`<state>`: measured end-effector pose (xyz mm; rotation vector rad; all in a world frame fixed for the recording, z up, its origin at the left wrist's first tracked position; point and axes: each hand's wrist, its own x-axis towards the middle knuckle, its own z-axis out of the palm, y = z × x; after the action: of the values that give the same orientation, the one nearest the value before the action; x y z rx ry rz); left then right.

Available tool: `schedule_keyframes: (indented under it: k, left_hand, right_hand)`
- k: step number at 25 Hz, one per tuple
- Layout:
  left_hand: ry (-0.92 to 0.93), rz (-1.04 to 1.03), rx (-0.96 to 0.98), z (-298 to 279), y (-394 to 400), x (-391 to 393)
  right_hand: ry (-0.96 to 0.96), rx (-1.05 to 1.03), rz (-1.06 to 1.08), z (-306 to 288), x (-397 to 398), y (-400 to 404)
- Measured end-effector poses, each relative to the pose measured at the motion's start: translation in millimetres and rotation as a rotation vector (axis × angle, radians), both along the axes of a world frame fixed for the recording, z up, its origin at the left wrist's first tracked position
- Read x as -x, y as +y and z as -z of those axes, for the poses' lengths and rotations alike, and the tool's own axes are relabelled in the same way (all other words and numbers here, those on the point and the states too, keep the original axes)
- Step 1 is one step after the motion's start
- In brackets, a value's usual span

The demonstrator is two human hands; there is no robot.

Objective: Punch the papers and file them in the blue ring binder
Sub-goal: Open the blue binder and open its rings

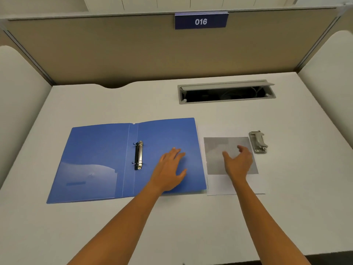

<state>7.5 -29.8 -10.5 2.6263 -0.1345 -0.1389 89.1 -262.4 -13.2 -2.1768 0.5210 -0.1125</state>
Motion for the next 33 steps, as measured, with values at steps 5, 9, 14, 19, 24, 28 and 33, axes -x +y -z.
schedule_keyframes:
  k: [5,9,14,19,24,28,33]
  left_hand:
    - [0.252,0.259,-0.228,9.3,-49.4,-6.3]
    - [0.375,0.292,-0.348,12.2,-55.8,-5.1]
    - [0.408,0.279,-0.335,6.1,-57.1,-8.5]
    - [0.431,0.282,-0.323,5.0,-56.8,-11.7]
    - [0.427,0.287,-0.313,5.2,-56.4,-12.7]
    - [0.419,0.291,-0.317,6.8,-55.8,-12.7]
    - [0.415,0.29,-0.321,8.3,-55.9,-12.2]
  right_hand:
    - [0.45,0.273,0.095,2.1,9.1,-45.8]
    - [0.492,0.348,0.082,5.6,13.0,-51.8]
    - [0.552,0.249,0.14,-1.9,-3.2,-62.1]
    - [0.59,0.287,0.062,-6.6,-11.2,-65.7]
    - [0.566,0.225,0.068,-5.9,-13.7,-64.8]
    - [0.534,0.152,0.071,-8.5,-18.7,-73.6]
    - [0.529,0.074,0.031,-13.4,-25.9,-87.3]
